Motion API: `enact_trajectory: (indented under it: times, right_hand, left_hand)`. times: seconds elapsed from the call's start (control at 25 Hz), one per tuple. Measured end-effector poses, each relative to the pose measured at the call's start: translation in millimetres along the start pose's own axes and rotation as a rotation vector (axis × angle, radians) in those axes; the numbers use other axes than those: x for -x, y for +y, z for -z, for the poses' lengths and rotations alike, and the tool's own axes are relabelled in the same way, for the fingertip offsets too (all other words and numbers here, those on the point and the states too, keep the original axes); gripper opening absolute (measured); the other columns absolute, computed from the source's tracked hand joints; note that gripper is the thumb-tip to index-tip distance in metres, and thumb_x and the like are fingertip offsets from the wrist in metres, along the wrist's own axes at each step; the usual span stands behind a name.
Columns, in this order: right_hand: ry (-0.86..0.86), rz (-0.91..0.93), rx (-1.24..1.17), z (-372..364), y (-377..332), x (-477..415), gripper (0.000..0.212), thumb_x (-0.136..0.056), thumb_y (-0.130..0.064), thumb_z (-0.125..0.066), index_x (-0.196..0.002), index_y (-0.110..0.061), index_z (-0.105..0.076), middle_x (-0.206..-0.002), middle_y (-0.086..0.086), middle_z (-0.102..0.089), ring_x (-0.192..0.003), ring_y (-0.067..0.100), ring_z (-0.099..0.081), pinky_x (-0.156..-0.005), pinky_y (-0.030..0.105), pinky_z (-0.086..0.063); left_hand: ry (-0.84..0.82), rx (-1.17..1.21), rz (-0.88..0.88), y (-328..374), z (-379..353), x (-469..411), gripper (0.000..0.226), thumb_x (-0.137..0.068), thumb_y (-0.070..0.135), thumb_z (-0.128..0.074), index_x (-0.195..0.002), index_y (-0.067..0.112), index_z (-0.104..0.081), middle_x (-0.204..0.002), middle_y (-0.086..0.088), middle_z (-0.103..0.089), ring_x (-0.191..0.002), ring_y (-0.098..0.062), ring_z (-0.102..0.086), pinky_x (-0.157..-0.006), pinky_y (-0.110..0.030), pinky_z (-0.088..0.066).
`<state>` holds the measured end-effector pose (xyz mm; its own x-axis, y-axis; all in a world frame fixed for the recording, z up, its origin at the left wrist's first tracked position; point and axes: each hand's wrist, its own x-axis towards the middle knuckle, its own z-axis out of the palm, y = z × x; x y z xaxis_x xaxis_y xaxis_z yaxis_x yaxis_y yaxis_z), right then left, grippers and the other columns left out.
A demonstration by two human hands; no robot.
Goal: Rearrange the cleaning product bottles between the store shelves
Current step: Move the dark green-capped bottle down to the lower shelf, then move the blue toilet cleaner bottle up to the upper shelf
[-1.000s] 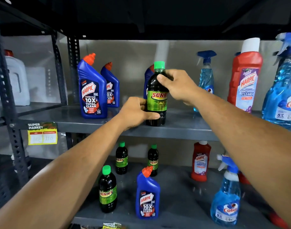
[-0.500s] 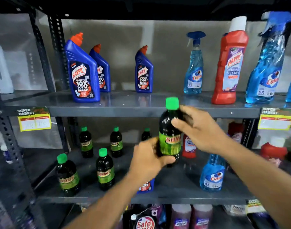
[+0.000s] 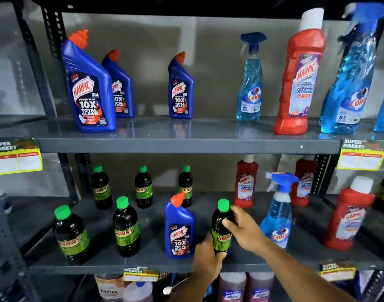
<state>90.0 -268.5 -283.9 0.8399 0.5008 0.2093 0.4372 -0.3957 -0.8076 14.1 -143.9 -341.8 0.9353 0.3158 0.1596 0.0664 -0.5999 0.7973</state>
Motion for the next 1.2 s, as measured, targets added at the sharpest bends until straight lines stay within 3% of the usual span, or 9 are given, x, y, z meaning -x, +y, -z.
enact_trajectory:
  times: [0.28,0.44,0.52,0.6,0.68,0.76,0.88,1.04,1.2]
  right_hand:
    - [-0.031,-0.008,0.054,0,-12,0,0.051,-0.084,-0.025,-0.062,-0.130,-0.019,-0.042,-0.125,-0.005,-0.054,-0.123,0.016,-0.050,-0.105,0.031,-0.038]
    - [0.215,0.392,0.260,9,-59,-5,0.050,-0.084,-0.028,-0.064,-0.131,-0.018,-0.049,-0.128,-0.008,-0.052,-0.121,-0.005,-0.038,-0.104,0.005,-0.021]
    - [0.152,0.507,0.342,1,-84,-22,0.039,-0.087,-0.027,-0.060,-0.125,-0.017,-0.056,-0.124,0.001,-0.061,-0.117,0.004,-0.049,-0.102,0.010,-0.031]
    - [-0.068,0.324,0.447,-19,-103,-41,0.041,-0.087,-0.028,-0.059,-0.126,-0.015,-0.054,-0.123,0.009,-0.063,-0.114,0.022,-0.056,-0.097,0.029,-0.044]
    - [-0.295,0.047,0.619,-37,-109,-54,0.037,-0.085,-0.030,-0.061,-0.118,-0.013,-0.054,-0.116,0.013,-0.062,-0.104,0.031,-0.059,-0.084,0.037,-0.049]
    - [-0.402,-0.037,0.695,-51,-108,-59,0.034,-0.084,-0.029,-0.064,-0.112,-0.011,-0.054,-0.115,0.013,-0.059,-0.101,0.030,-0.059,-0.079,0.035,-0.047]
    - [-0.357,-0.044,0.652,-57,-101,-60,0.038,-0.084,-0.030,-0.065,-0.117,-0.014,-0.053,-0.119,0.011,-0.057,-0.104,0.030,-0.058,-0.081,0.034,-0.047]
    - [-0.320,0.003,0.592,-50,-101,-40,0.028,-0.085,-0.031,-0.063,-0.109,-0.017,-0.056,-0.114,0.011,-0.062,-0.103,0.032,-0.058,-0.077,0.034,-0.044]
    - [-0.251,0.234,0.602,-9,-143,-3,0.026,-0.087,-0.035,-0.060,-0.107,-0.019,-0.057,-0.099,0.009,-0.067,-0.095,0.031,-0.061,-0.072,0.035,-0.045]
  left_hand:
    - [0.000,0.070,-0.008,-38,11,7,0.056,-0.070,0.019,-0.076,-0.124,0.022,-0.060,-0.114,0.004,-0.074,-0.106,-0.012,-0.068,-0.095,-0.027,-0.053]
    - [0.392,0.091,-0.057,-94,70,42,0.045,-0.061,0.009,-0.084,-0.096,0.034,-0.071,-0.090,0.046,-0.065,-0.084,0.013,-0.065,-0.079,0.002,-0.045]
    - [0.374,0.189,0.042,-99,105,30,0.056,-0.069,-0.002,-0.081,-0.120,0.017,-0.066,-0.116,0.023,-0.065,-0.110,-0.005,-0.060,-0.091,-0.008,-0.044]
    - [0.045,0.349,0.135,-101,127,3,0.077,-0.070,-0.010,-0.077,-0.138,0.000,-0.042,-0.135,-0.004,-0.051,-0.126,-0.019,-0.047,-0.102,-0.024,-0.042]
    - [-0.125,0.423,0.186,-98,136,-20,0.077,-0.067,-0.016,-0.075,-0.136,-0.005,-0.041,-0.136,-0.014,-0.050,-0.124,-0.025,-0.050,-0.094,-0.019,-0.049]
    - [-0.173,0.291,0.174,-97,138,-31,0.049,-0.071,-0.016,-0.072,-0.116,-0.002,-0.059,-0.115,-0.016,-0.067,-0.106,-0.024,-0.062,-0.090,-0.024,-0.056]
    - [-0.104,0.131,0.175,-91,137,-29,0.018,-0.073,-0.003,-0.076,-0.089,0.000,-0.069,-0.087,-0.012,-0.074,-0.085,-0.023,-0.069,-0.094,-0.047,-0.055]
    - [-0.112,0.068,0.095,-78,145,-11,0.010,-0.072,0.006,-0.079,-0.075,0.008,-0.069,-0.074,-0.005,-0.075,-0.079,-0.023,-0.070,-0.091,-0.050,-0.056]
    - [-0.175,0.097,-0.052,-25,192,16,0.018,-0.078,0.005,-0.075,-0.091,-0.005,-0.068,-0.095,-0.029,-0.074,-0.084,-0.020,-0.069,-0.090,-0.055,-0.054]
